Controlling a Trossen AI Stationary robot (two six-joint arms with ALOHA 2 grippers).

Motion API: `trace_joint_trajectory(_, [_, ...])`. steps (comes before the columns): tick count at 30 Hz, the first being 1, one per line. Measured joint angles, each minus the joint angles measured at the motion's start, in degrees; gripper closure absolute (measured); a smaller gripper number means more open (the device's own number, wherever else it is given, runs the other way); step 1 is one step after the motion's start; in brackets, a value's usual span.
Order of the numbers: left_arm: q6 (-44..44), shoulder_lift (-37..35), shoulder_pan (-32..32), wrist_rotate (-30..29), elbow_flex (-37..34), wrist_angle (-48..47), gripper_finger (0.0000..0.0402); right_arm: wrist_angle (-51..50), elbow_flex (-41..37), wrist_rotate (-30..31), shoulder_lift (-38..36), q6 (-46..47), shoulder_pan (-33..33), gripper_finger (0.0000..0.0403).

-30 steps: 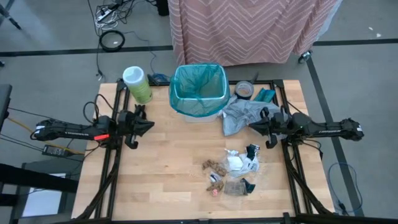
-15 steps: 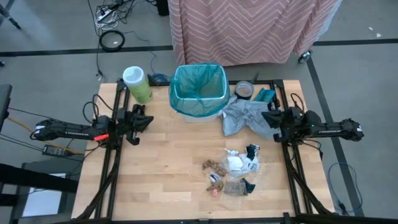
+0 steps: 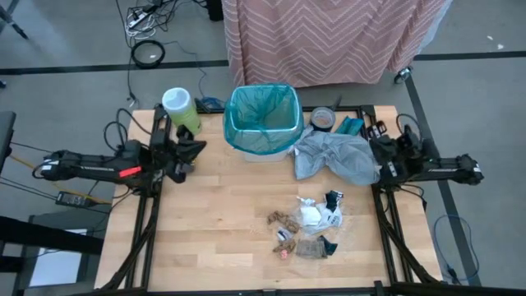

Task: Place trash/remove bag and relplace
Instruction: Put the brown napkin into the trash bin

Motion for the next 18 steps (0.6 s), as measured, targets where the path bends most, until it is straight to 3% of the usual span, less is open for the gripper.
trace_joint_trajectory(5, [0.57,8.82,0.0,2.42,9.28,0.04,0.0372,-7.88,11.73,-3.03,6.61,6.12,0.02,0.0399])
trace_joint_trajectory(11, [-5.4,16.88,-0.15,4.22,18.73,-12.35,0.0372,-34.06,23.1,-9.34,16.1,13.74,0.03,0.0402])
trace_joint_trajectory(14, [-7.47,20.51,-0.99,3.87,21.93,-18.47,0.0372,-37.19,25.11,-10.36,20.32,19.4,0.67,0.0402])
trace_joint_trajectory(18, [-7.54,25.16,-3.12,3.72,24.05,-20.31,0.0372,-37.08,25.74,-12.53,23.64,20.08,2.65,0.0402])
